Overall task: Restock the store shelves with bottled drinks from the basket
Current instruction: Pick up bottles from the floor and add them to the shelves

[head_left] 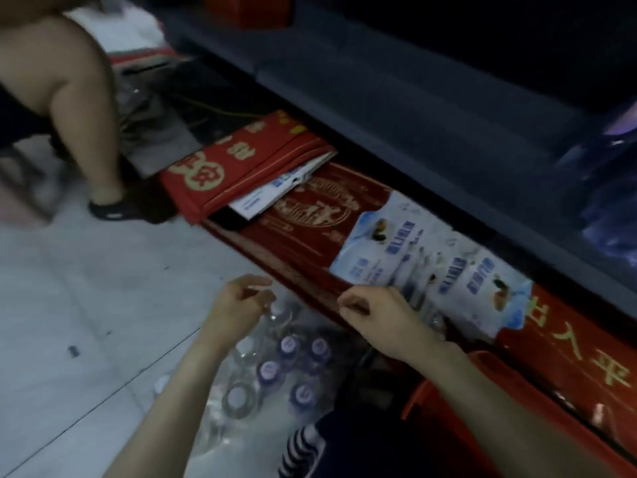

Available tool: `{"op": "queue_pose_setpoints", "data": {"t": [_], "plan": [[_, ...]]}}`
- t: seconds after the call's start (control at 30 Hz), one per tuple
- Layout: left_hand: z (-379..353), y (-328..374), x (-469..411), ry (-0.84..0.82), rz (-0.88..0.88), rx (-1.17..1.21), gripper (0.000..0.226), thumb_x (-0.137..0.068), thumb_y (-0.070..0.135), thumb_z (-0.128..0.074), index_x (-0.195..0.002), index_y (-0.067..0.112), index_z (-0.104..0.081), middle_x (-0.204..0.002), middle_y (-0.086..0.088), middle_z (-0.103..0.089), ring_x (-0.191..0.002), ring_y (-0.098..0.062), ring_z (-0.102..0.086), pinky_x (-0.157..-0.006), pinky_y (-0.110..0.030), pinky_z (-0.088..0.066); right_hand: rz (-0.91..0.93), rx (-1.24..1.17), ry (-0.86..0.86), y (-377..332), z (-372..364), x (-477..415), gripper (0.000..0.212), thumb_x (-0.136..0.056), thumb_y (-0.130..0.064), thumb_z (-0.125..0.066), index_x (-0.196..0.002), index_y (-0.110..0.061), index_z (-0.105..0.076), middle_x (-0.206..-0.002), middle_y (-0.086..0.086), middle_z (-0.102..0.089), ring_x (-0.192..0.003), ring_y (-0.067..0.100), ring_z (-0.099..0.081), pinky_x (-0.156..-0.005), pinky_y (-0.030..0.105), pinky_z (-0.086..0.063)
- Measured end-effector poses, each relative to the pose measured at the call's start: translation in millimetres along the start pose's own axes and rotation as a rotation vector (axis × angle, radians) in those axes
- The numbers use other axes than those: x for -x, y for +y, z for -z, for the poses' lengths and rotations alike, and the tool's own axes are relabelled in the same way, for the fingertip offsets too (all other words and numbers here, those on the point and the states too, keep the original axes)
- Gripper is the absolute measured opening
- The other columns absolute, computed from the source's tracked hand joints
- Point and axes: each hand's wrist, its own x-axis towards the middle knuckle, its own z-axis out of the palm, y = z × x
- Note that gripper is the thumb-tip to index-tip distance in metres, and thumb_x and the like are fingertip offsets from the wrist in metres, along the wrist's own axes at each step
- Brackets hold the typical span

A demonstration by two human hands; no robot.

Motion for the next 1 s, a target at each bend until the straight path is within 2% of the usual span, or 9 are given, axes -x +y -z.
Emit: {"op": "queue_pose_setpoints", "data": {"t": [0.1, 0.17, 0.23, 0.3, 0.47, 0.57, 0.67, 0.83, 1.0], "plan": [[21, -51, 7, 0.055, 0.065, -0.103, 0.021, -0.094, 0.011, -0.067, -0.1, 0.031, -0.073, -0.089, 0.001, -0.08, -0.077, -0.019, -0.076, -0.077, -0.04, -0.058, 0.024, 0.142, -0.131, -7, -22, -18, 0.026, -0.095, -0.038, -0.066, -0.12, -0.031, -0.07, -0.117, -0.01, -0.073, -0.107, 0.009, -0.067, -0.092, 0.034, -0.058], [30, -78, 15, 0.131, 0.078, -0.168, 0.019, -0.092, 0.014, -0.069, -0.101, 0.03, -0.074, -0.086, 0.007, -0.078, -0.078, -0.009, -0.073, -0.076, -0.03, -0.057, 0.053, 0.217, -0.2, -16, -36, -28, 0.024, -0.093, -0.037, -0.066, -0.116, -0.032, -0.069, -0.113, -0.006, -0.072, -0.104, 0.016, -0.067, -0.088, 0.039, -0.058], [38, -99, 27, 0.221, 0.06, -0.233, 0.018, -0.092, 0.014, -0.069, -0.1, 0.029, -0.075, -0.084, 0.015, -0.074, -0.079, 0.005, -0.067, -0.067, -0.011, -0.048, 0.101, 0.273, -0.254, -26, -53, -40, 0.021, -0.09, -0.036, -0.066, -0.111, -0.032, -0.069, -0.109, -0.004, -0.071, -0.102, 0.021, -0.067, -0.084, 0.036, -0.056], [47, -117, 40, 0.306, 0.054, -0.263, 0.021, -0.091, 0.011, -0.068, -0.098, 0.03, -0.074, -0.086, 0.021, -0.072, -0.077, 0.013, -0.064, -0.063, -0.001, -0.041, 0.143, 0.326, -0.33, -36, -75, -52, 0.021, -0.091, -0.034, -0.064, -0.111, -0.031, -0.067, -0.11, -0.002, -0.068, -0.104, 0.024, -0.066, -0.083, 0.033, -0.054], [69, -154, 74, 0.425, 0.135, -0.332, 0.02, -0.085, 0.017, -0.071, -0.1, 0.031, -0.074, -0.088, 0.017, -0.072, -0.078, 0.003, -0.064, -0.066, -0.006, -0.041, 0.264, 0.392, -0.469, -63, -137, -79, 0.026, -0.095, -0.028, -0.061, -0.121, -0.029, -0.063, -0.123, -0.001, -0.063, -0.105, 0.023, -0.063, -0.085, 0.035, -0.053], [71, -177, 89, 0.356, 0.185, -0.424, 0.023, -0.082, 0.031, -0.077, -0.103, 0.039, -0.069, -0.092, 0.015, -0.067, -0.079, 0.002, -0.061, -0.066, -0.011, -0.041, 0.382, 0.404, -0.499, -76, -173, -81, 0.022, -0.089, -0.031, -0.064, -0.111, -0.032, -0.064, -0.115, -0.003, -0.064, -0.104, 0.022, -0.063, -0.086, 0.037, -0.053], [61, -198, 100, 0.227, 0.232, -0.515, 0.035, -0.08, 0.043, -0.077, -0.113, 0.042, -0.065, -0.105, 0.013, -0.059, -0.088, -0.004, -0.062, -0.072, -0.021, -0.047, 0.458, 0.463, -0.615, -71, -208, -70, 0.029, -0.083, -0.029, -0.068, -0.111, -0.029, -0.062, -0.113, -0.003, -0.062, -0.101, 0.02, -0.063, -0.079, 0.034, -0.053], [45, -223, 111, 0.242, 0.202, -0.432, 0.047, -0.077, 0.034, -0.084, -0.119, 0.038, -0.064, -0.102, 0.013, -0.054, -0.088, -0.008, -0.061, -0.079, -0.029, -0.054, 0.517, 0.448, -0.624, -46, -232, -67, 0.031, -0.078, -0.03, -0.069, -0.103, -0.034, -0.052, -0.111, -0.013, -0.053, -0.096, 0.017, -0.062, -0.078, 0.041, -0.057], [38, -228, 109, 0.319, 0.081, -0.437, 0.033, -0.077, 0.029, -0.087, -0.106, 0.029, -0.07, -0.093, 0.016, -0.06, -0.082, -0.008, -0.06, -0.068, -0.025, -0.049, 0.444, 0.382, -0.611, -47, -231, -72, 0.018, -0.072, -0.018, -0.063, -0.084, -0.03, -0.056, -0.09, -0.01, -0.059, -0.075, 0.014, -0.065, -0.065, 0.042, -0.06]]}}
